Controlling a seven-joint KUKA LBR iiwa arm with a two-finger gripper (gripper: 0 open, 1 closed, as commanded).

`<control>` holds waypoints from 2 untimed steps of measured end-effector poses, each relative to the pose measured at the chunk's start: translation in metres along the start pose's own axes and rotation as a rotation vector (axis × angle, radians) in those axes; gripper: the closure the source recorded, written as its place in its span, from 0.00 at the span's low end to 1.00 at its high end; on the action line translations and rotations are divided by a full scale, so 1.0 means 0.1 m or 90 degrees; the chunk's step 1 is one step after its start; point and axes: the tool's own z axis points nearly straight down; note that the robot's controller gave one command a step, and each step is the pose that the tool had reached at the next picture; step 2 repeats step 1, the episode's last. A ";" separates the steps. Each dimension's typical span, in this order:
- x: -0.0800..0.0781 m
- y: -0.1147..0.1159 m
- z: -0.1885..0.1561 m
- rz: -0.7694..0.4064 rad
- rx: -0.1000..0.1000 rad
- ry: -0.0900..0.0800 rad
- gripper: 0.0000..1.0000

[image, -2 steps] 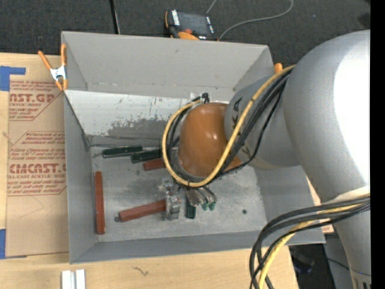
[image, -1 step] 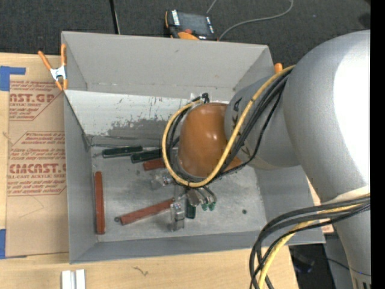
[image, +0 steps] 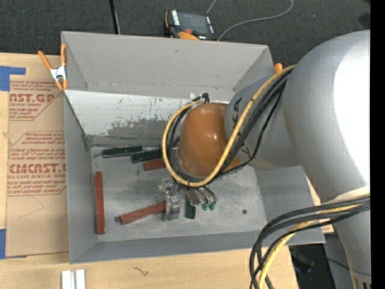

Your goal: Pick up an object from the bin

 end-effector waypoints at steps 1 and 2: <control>-0.09 0.06 -1.30 -0.014 0.001 -0.006 1.00; -0.09 0.06 -1.30 -0.014 0.001 -0.006 1.00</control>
Offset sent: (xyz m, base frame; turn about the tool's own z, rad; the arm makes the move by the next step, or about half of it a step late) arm 0.0053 0.0068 0.1253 -0.0221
